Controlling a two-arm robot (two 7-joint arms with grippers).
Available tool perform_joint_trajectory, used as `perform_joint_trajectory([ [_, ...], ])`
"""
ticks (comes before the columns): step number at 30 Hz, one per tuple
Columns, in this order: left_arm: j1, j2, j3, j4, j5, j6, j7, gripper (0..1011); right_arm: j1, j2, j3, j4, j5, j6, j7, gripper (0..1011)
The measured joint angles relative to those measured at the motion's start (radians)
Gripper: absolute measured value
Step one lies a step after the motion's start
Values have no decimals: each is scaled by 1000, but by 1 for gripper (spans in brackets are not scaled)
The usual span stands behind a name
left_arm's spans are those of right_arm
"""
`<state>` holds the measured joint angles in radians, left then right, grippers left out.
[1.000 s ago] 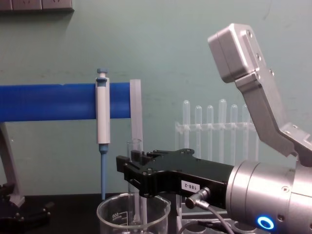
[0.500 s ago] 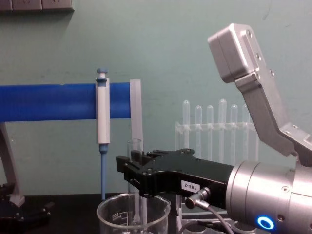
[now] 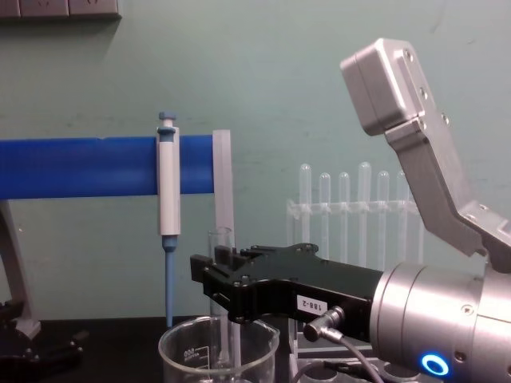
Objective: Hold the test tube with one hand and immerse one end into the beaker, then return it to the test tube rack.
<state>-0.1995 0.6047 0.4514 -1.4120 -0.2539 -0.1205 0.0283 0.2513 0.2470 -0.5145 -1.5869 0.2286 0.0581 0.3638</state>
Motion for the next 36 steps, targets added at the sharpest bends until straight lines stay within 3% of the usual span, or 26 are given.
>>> perform_joint_trajectory([
  [36, 0, 0, 0, 0, 0, 0, 0, 1000, 0, 0, 0, 0, 0, 0, 0, 224],
])
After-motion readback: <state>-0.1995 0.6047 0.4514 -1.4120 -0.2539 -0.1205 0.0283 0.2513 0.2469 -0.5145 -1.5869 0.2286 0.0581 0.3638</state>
